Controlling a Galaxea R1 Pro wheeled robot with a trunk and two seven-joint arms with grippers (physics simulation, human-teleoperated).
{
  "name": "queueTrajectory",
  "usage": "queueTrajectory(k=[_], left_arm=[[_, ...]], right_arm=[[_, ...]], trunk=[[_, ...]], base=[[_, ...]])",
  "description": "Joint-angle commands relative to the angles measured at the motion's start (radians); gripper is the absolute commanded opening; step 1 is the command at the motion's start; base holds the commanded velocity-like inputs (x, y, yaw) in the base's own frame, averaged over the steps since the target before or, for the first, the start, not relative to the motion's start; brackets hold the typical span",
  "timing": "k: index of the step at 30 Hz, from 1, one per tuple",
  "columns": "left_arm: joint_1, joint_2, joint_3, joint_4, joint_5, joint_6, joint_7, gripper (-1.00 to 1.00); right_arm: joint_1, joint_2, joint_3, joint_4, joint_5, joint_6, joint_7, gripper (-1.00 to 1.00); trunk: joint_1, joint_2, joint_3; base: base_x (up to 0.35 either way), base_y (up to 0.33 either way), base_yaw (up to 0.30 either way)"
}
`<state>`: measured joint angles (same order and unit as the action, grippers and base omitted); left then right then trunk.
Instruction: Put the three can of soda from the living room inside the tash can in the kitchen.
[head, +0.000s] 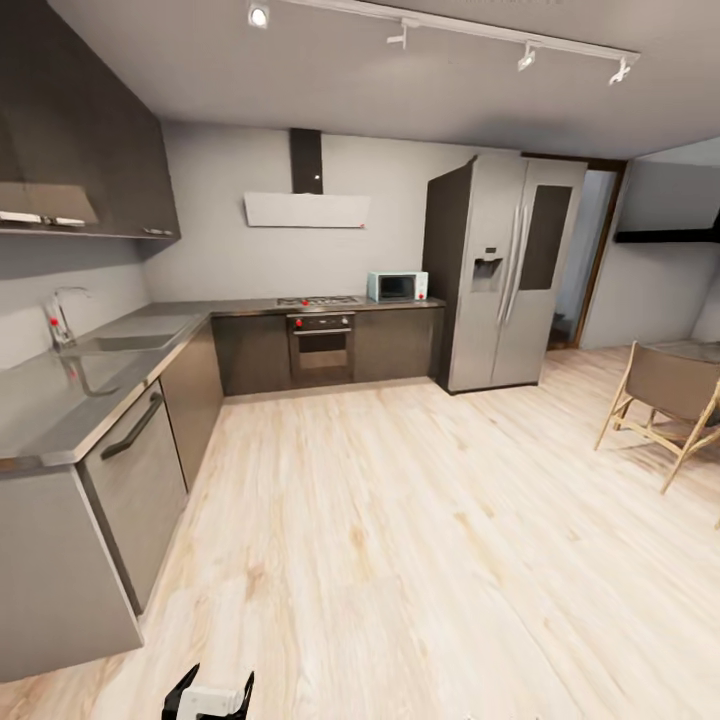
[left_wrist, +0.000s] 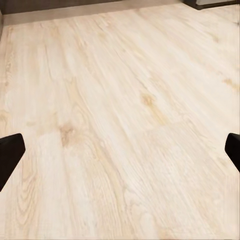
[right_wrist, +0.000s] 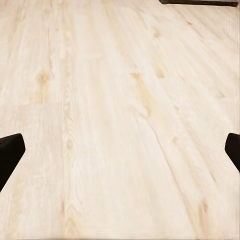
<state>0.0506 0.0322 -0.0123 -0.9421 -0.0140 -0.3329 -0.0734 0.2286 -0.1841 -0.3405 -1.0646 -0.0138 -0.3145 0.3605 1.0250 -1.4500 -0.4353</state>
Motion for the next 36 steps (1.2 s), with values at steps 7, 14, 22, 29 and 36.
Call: queueTrajectory(k=[7, 14, 22, 29, 36], left_arm=[[0.000, 0.000, 0.000, 0.000, -0.001, 0.000, 0.000, 1.00], [0.000, 0.000, 0.000, 0.000, -0.001, 0.000, 0.000, 1.00], [0.000, 0.000, 0.000, 0.000, -0.001, 0.000, 0.000, 1.00], [0.000, 0.000, 0.000, 0.000, -0.001, 0.000, 0.000, 1.00], [0.000, 0.000, 0.000, 0.000, -0.001, 0.000, 0.000, 1.00]], right_arm=[[0.000, 0.000, 0.000, 0.000, 0.000, -0.001, 0.000, 1.00], [0.000, 0.000, 0.000, 0.000, 0.000, -0.001, 0.000, 1.00], [0.000, 0.000, -0.001, 0.000, 0.000, -0.002, 0.000, 1.00], [0.000, 0.000, -0.041, 0.000, 0.000, -0.004, 0.001, 1.00], [0.000, 0.001, -0.049, 0.000, 0.000, -0.004, 0.001, 1.00]], trunk=[[0.000, 0.000, 0.000], [0.000, 0.000, 0.000], [0.000, 0.000, 0.000], [0.000, 0.000, 0.000], [0.000, 0.000, 0.000]], base=[[0.000, 0.000, -0.253], [0.000, 0.000, -0.253], [0.000, 0.000, -0.253], [0.000, 0.000, -0.253], [0.010, 0.000, -0.253]])
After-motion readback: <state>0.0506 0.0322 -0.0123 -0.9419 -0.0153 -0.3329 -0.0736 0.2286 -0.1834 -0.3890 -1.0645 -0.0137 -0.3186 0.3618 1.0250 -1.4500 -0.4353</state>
